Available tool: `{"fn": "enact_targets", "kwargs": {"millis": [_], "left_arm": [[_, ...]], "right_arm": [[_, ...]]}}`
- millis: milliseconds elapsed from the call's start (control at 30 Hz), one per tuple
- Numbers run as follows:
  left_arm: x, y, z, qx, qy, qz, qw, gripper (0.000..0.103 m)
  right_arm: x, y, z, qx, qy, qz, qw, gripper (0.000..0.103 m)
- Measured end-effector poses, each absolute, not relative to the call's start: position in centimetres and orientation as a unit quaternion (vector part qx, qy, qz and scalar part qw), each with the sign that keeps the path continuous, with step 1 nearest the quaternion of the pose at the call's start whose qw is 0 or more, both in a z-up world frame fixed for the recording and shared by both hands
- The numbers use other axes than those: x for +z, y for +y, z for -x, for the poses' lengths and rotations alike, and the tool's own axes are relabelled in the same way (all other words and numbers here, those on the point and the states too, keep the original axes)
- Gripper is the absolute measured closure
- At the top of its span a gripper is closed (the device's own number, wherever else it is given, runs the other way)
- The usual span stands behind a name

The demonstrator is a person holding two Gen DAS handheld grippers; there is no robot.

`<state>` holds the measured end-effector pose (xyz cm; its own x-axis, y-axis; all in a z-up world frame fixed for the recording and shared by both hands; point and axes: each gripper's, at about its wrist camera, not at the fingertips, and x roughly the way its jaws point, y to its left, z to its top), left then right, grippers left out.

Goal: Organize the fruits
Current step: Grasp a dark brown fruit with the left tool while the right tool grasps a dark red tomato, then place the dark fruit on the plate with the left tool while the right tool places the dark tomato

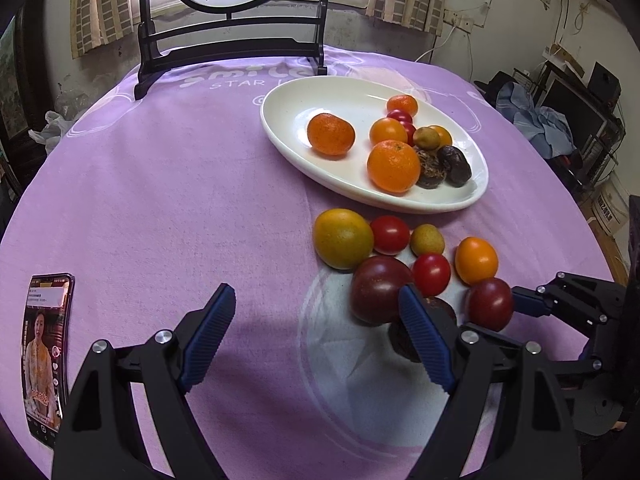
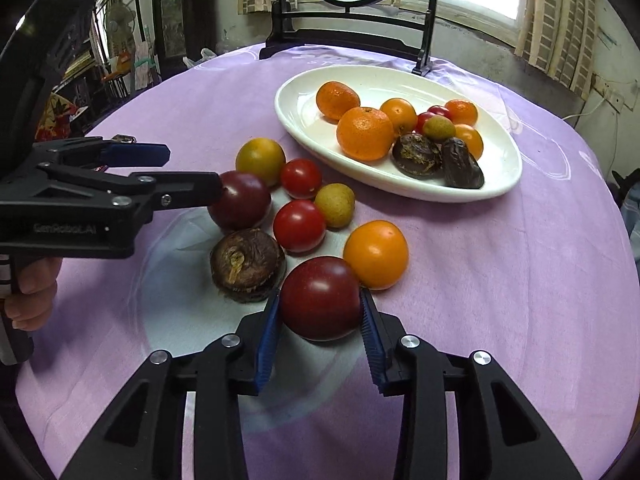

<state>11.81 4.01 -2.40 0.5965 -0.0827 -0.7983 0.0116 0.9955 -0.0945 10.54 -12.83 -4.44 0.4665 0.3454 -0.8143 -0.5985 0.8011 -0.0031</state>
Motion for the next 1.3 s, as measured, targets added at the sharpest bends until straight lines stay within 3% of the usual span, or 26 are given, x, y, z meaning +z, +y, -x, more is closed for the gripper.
{"fn": "enact_targets", "kwargs": {"millis": [400, 700, 733, 867, 1100, 1300], "left_arm": [[-3.6, -0.3, -10.7, -0.045, 0.48, 0.003, 0.876, 0.021], [-5.2, -4.0, -11.6, -0.048, 0.505, -0.037, 0.861, 0.034], [-5.1, -4.2, -11.7, -0.047, 0.502, -0.042, 0.863, 0.036], [-4.8, -5.1, -11.8, -0.068, 0.497, -0.049, 0.864, 0.061], [-3.7, -4.4, -10.3, -0.076, 0.484, -0.059, 0.87, 0.062], [0.8, -2.0, -9.3, -0.086, 0.435, -0.043, 0.895, 0.062]], "right_arm": [[-3.5, -18.1, -9.0, 0.258, 0.42, 0.087, 0.866, 0.065], [-3.0, -19.7, -9.0, 0.273, 0.404, 0.053, 0.872, 0.065], [-3.1, -19.8, -9.1, 0.277, 0.407, 0.046, 0.869, 0.065], [-3.0, -20.4, -9.2, 0.284, 0.405, 0.027, 0.869, 0.065], [-2.7, -20.3, -8.9, 0.286, 0.398, 0.026, 0.871, 0.065], [-1.1, -19.5, -9.0, 0.277, 0.381, 0.045, 0.881, 0.065]]}}
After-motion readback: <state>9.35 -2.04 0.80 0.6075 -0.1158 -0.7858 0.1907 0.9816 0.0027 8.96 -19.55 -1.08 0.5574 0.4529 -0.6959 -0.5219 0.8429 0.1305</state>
